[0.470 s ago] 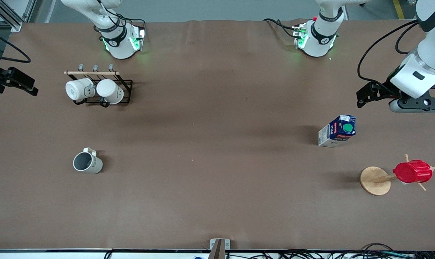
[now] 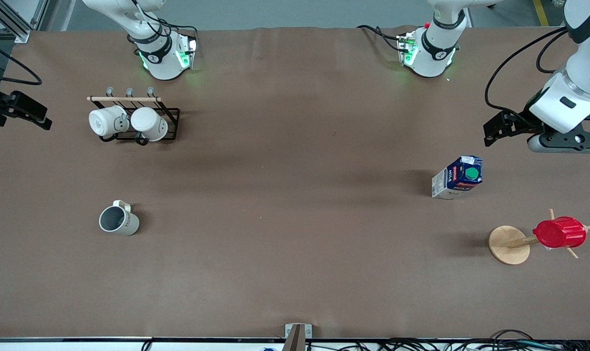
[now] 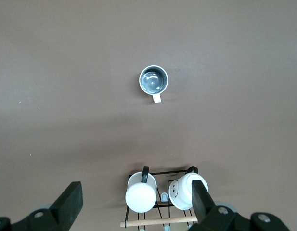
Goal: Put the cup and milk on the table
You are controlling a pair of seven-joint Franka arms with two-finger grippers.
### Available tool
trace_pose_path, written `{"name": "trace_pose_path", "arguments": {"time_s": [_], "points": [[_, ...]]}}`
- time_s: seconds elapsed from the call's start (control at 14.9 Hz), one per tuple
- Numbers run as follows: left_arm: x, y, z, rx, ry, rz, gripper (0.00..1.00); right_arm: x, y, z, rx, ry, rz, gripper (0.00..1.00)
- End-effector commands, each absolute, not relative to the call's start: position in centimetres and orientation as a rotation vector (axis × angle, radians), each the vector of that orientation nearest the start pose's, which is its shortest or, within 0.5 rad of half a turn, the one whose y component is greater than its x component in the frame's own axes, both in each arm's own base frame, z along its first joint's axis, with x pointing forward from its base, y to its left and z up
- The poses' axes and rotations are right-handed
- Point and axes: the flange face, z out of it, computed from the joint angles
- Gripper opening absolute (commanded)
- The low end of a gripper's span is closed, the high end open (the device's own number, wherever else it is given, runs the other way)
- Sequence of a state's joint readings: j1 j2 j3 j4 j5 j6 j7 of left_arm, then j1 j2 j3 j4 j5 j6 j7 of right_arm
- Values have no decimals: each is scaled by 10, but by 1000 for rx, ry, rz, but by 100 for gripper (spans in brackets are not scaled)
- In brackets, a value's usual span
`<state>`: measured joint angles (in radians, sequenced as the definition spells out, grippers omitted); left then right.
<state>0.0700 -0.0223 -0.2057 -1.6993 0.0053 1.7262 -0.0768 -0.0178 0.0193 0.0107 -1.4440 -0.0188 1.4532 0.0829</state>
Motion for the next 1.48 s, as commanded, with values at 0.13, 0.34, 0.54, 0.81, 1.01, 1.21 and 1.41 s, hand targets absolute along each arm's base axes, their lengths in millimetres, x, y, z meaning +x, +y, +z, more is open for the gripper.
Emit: {"name": "trace_pose_path", "arguments": {"time_s": [0.13,0.34,0.54,0.81,1.01,1.21,1.41], "points": [[557,-78,592,-3137,97,-77,100,539,-6,665,-3147,134,17,100],[557,-78,592,-3137,97,-80,100,539,-7,665,-3148,137,16,100],[557,-77,590,-3136,102,-75,100,539,-7,665,-3147,134,17,100],[562,-74,580,-3135,98,-64,100,539,-7,665,-3147,134,17,100],[566,-72,553,-3136,99,-13,100,540,-7,665,-3147,134,14,100],[565,-70,512,-3136,98,-13,100,539,-7,665,-3147,137,14,100],[559,-58,460,-3137,72,-54,100,540,-8,665,-3148,137,12,100]]}}
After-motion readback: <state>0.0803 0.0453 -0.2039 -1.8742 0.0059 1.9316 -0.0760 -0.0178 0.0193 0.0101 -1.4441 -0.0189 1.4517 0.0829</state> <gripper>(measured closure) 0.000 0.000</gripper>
